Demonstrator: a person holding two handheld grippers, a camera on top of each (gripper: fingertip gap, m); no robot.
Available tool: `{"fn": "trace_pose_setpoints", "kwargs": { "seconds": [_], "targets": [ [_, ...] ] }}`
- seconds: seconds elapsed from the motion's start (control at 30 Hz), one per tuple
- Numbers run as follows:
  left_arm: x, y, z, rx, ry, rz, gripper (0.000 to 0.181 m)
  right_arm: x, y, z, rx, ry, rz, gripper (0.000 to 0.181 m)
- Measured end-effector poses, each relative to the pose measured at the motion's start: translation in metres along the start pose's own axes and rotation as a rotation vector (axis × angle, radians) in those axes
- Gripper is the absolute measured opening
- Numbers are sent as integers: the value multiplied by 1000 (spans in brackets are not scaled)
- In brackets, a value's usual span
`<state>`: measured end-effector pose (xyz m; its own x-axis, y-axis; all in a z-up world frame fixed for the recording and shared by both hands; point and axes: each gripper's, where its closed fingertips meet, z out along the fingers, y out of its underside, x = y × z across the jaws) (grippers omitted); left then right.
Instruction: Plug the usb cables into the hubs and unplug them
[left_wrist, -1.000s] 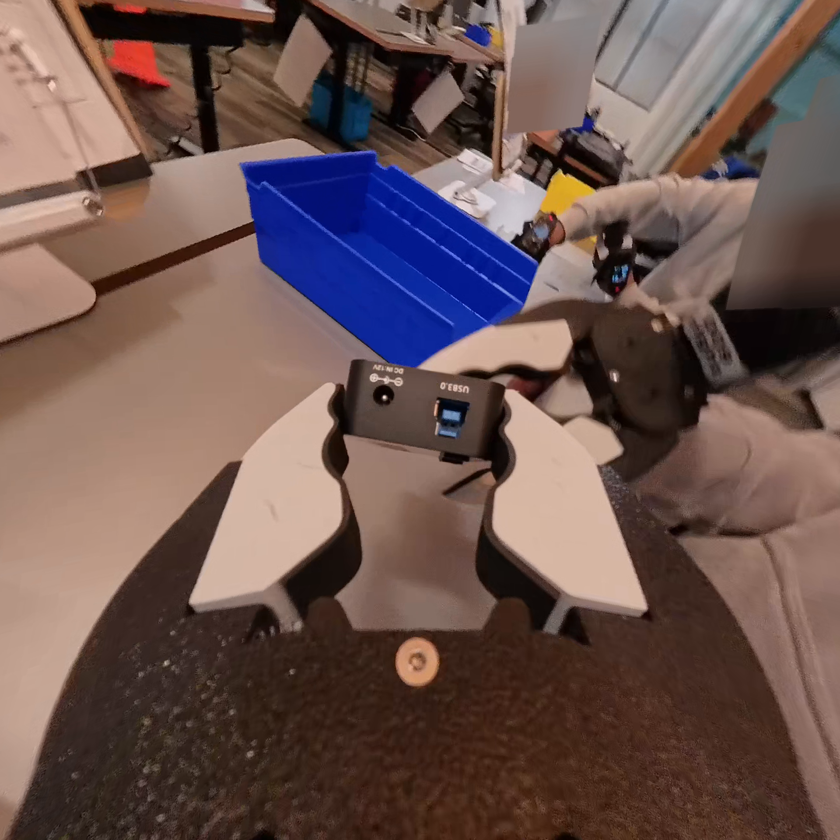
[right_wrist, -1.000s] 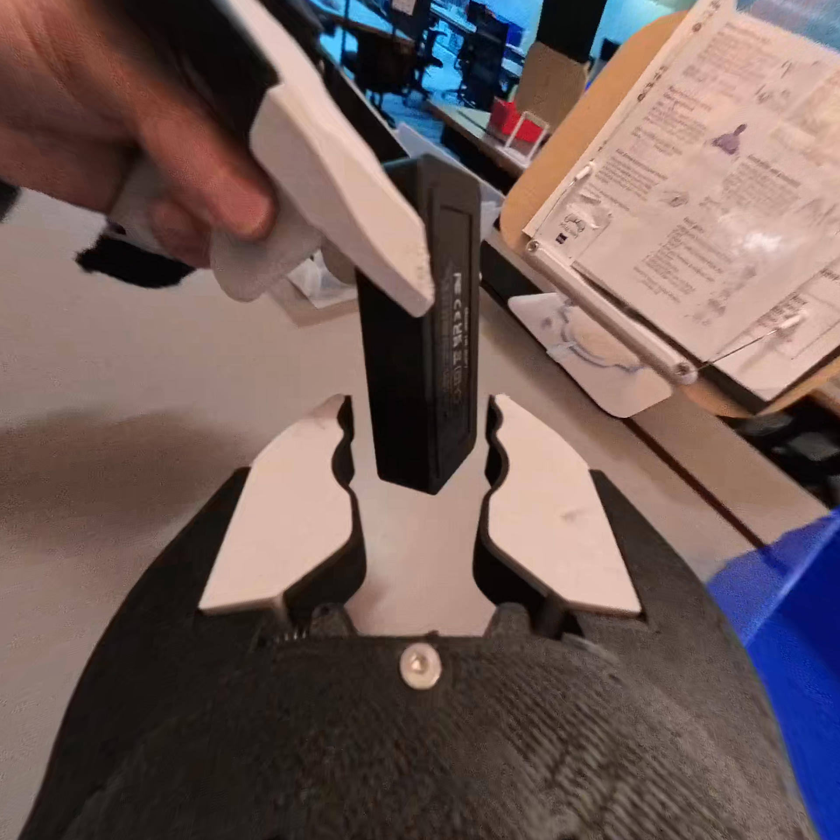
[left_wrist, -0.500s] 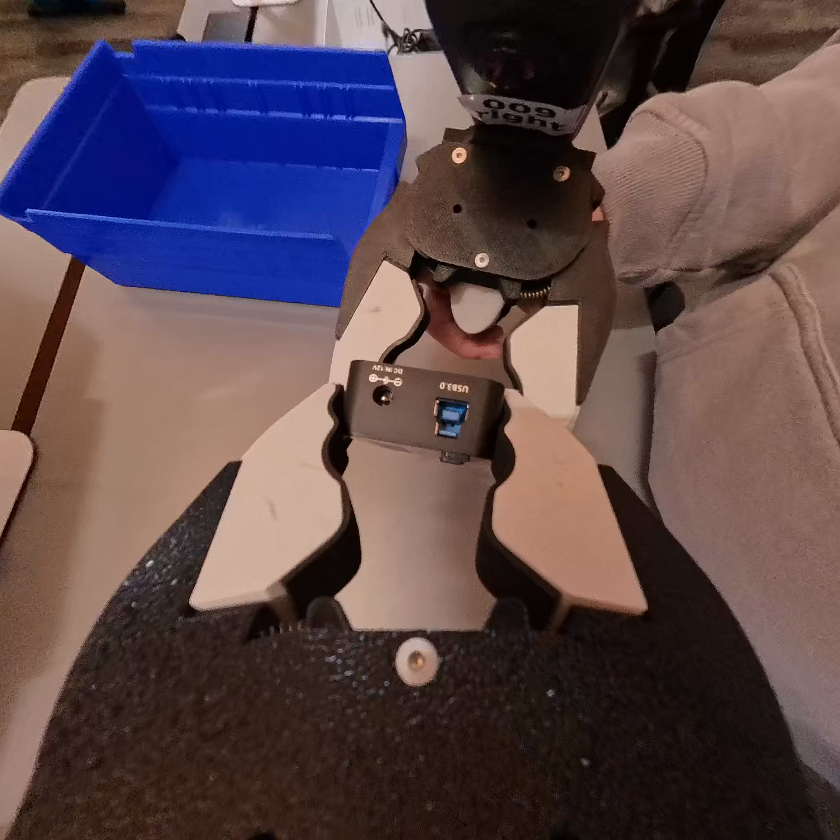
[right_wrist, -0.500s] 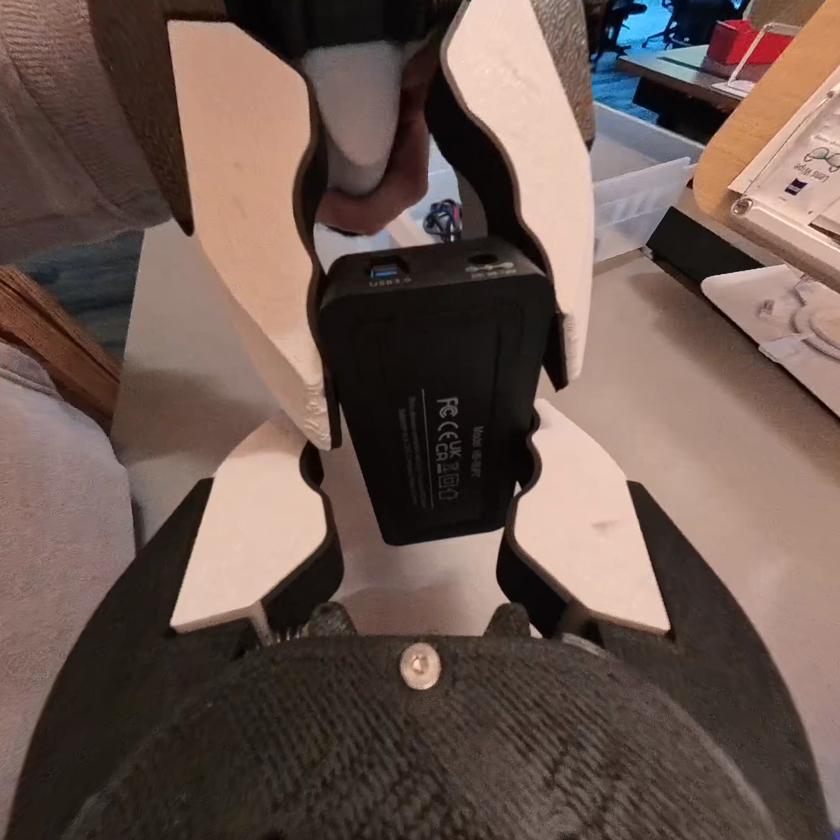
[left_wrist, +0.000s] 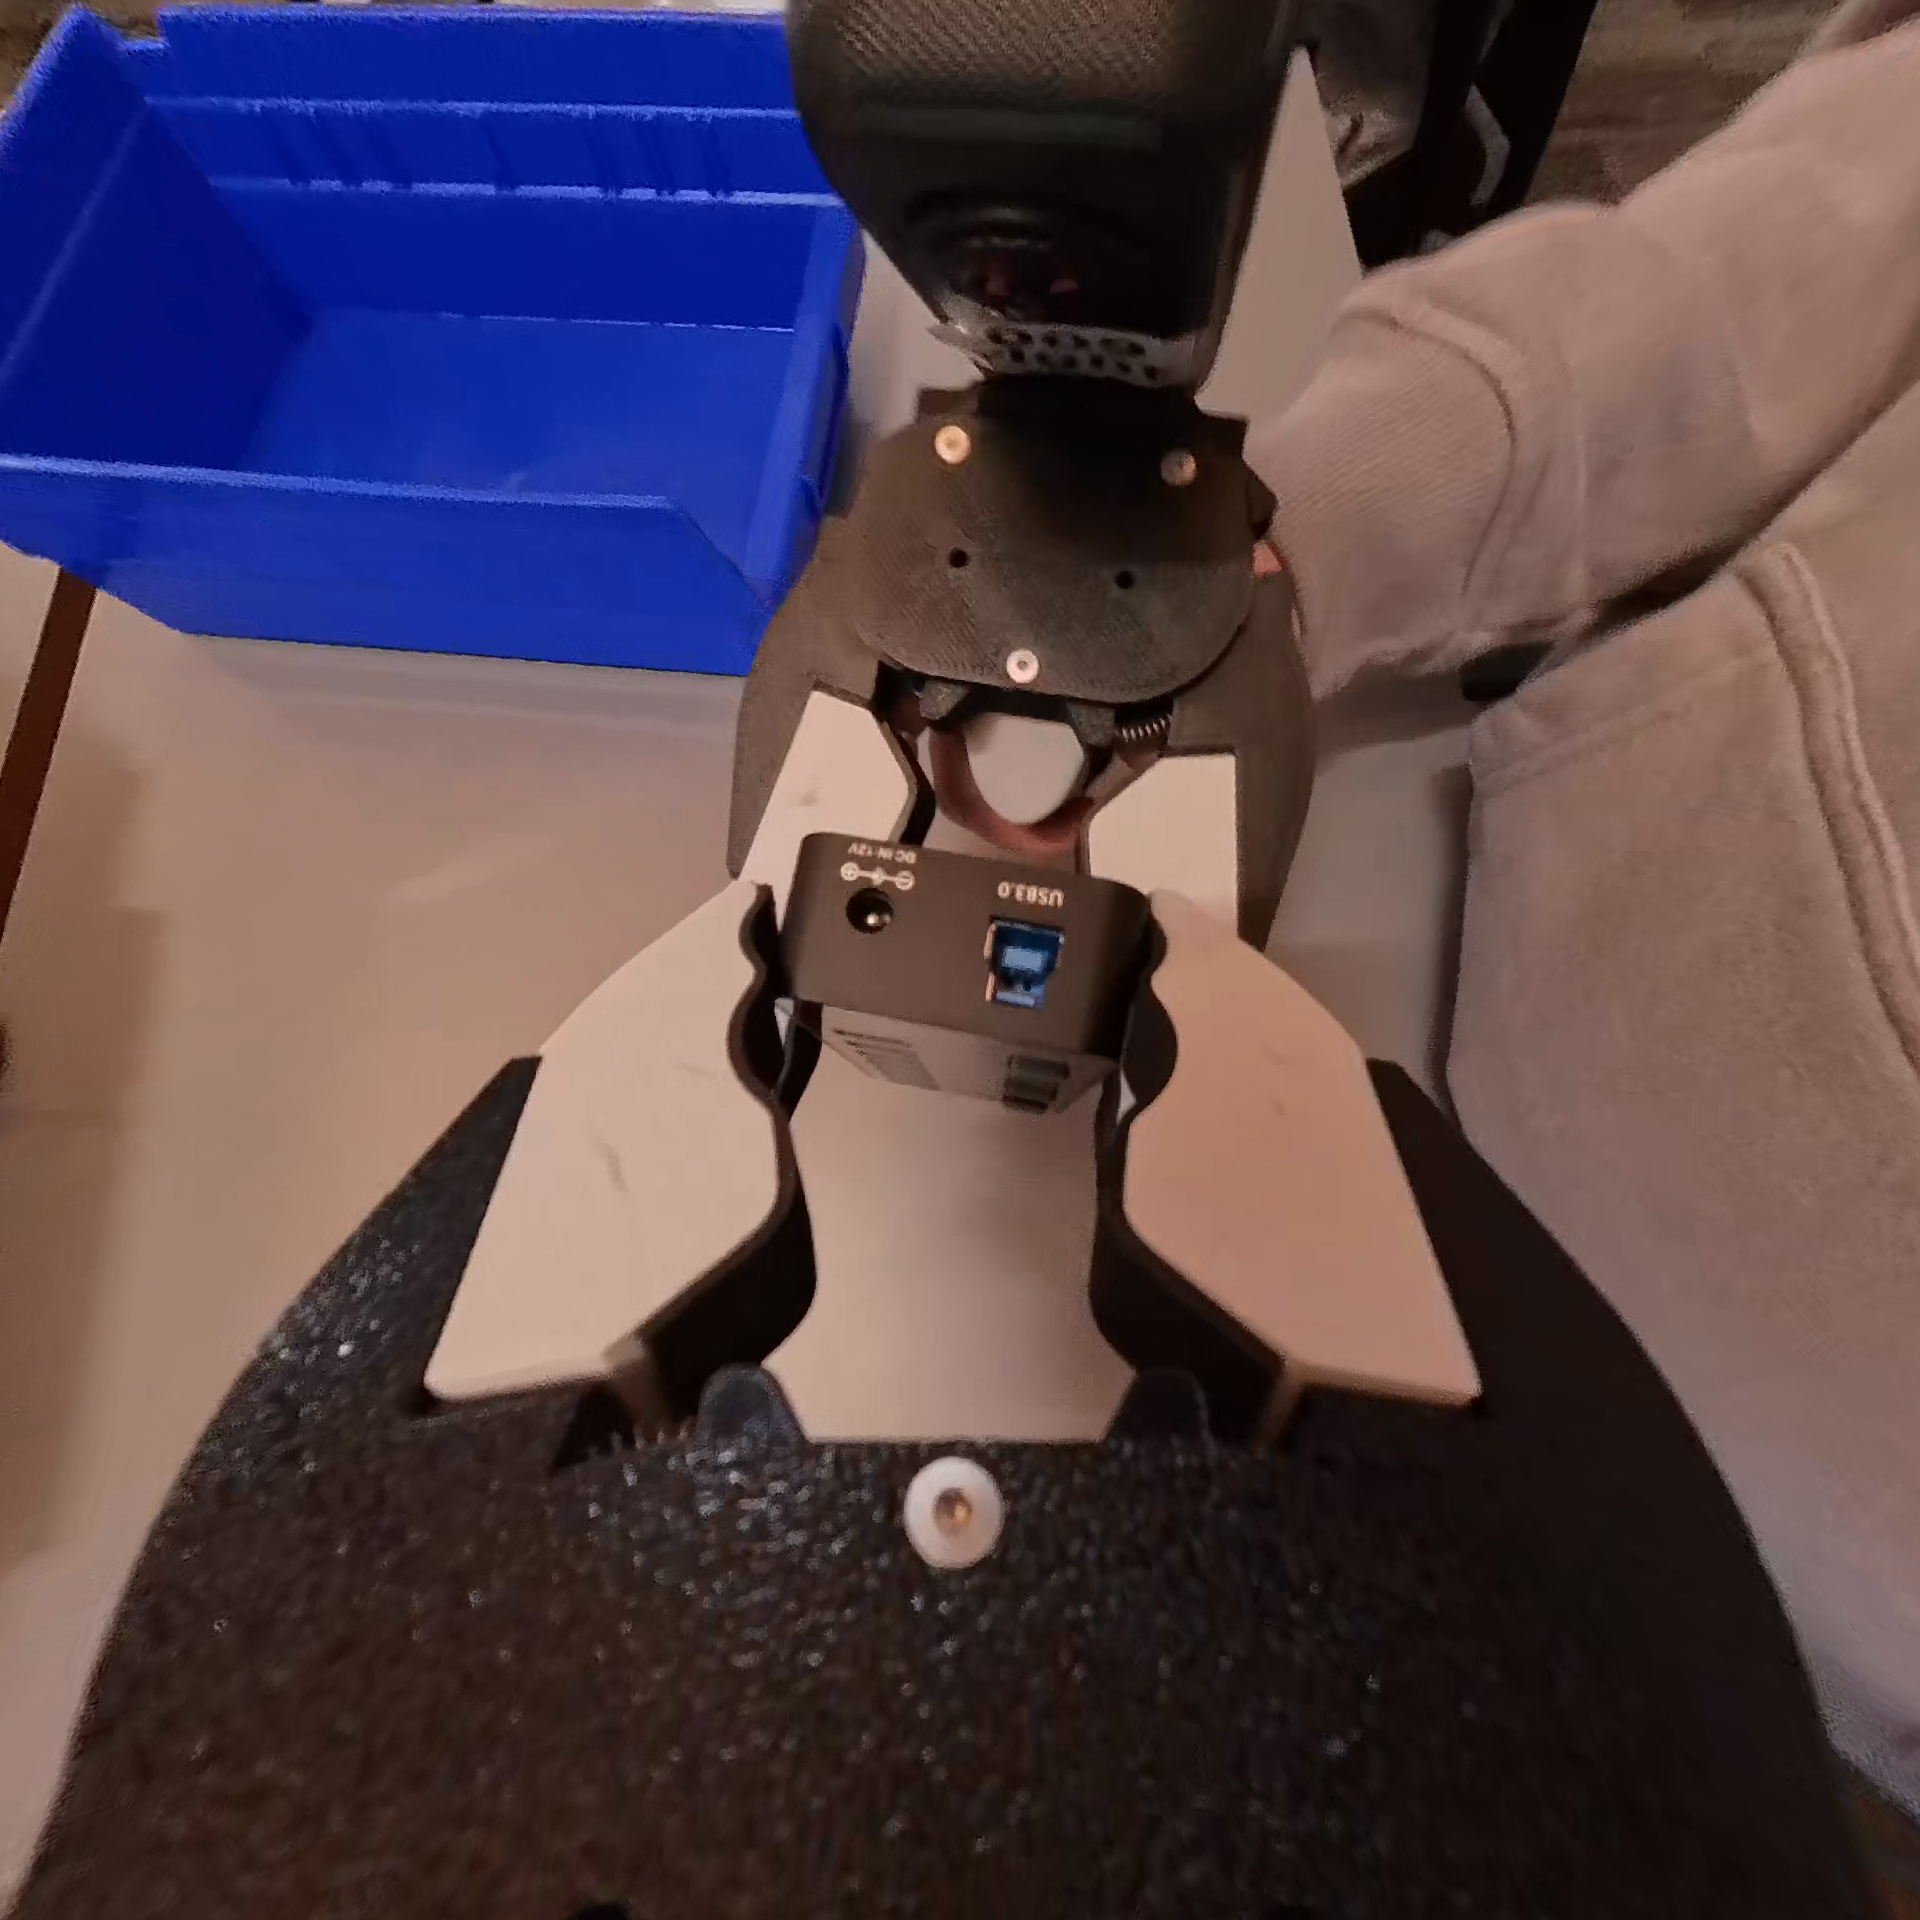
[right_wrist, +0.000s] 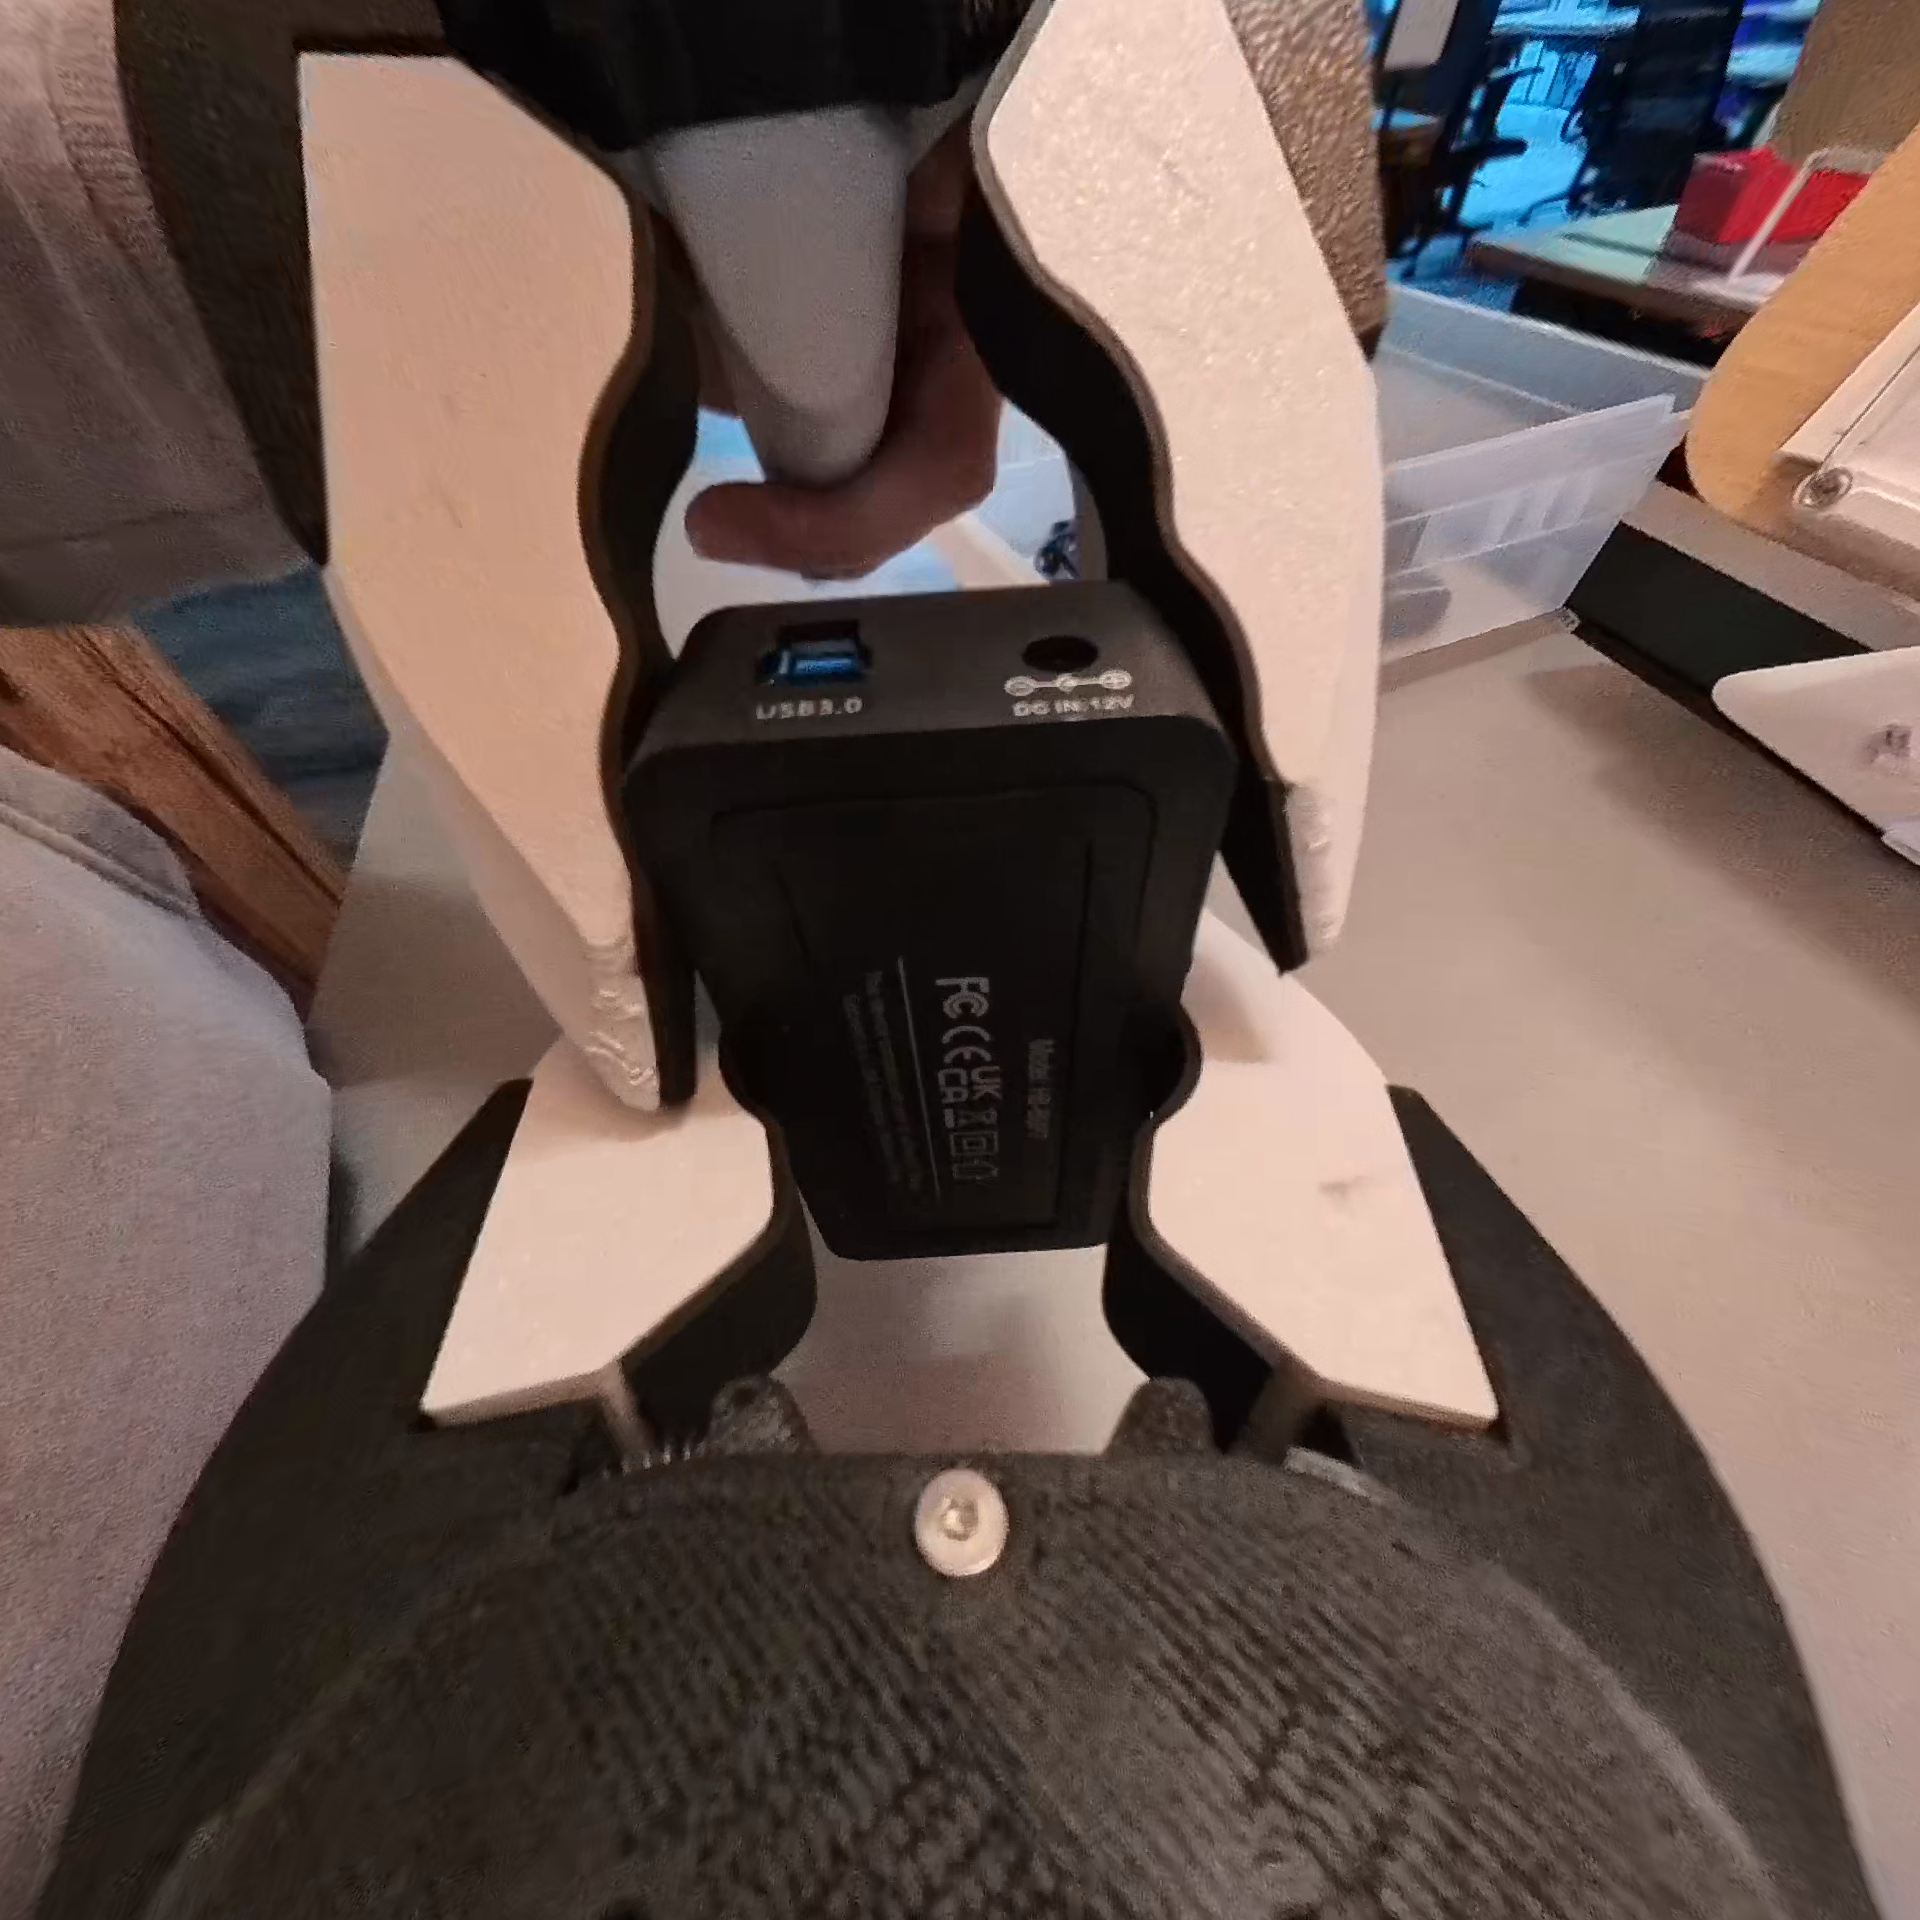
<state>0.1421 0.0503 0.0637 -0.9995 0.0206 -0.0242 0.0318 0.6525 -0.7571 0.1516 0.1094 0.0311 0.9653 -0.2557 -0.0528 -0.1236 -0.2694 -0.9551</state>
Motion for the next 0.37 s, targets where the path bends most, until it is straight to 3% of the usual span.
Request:
{"fn": "trace_pose_setpoints", "kwargs": {
  "seconds": [0.13, 0.23, 0.3, 0.37],
  "targets": [
    [-3, -10, -12, 98, -37, -99, 77, 9, -4, -2, 62, 38, 32, 71],
    [-14, -14, -49, 185, -133, -128, 73, 24, -7, -19, 84, 85, 51, 71],
    [-38, 4, -83, 190, -258, -179, 61, 28, -11, -34, 106, 97, 60, 71],
    [-75, 47, -118, 121, -420, -299, 58, 30, -19, -48, 157, 116, 70, 71]
  ]
}}
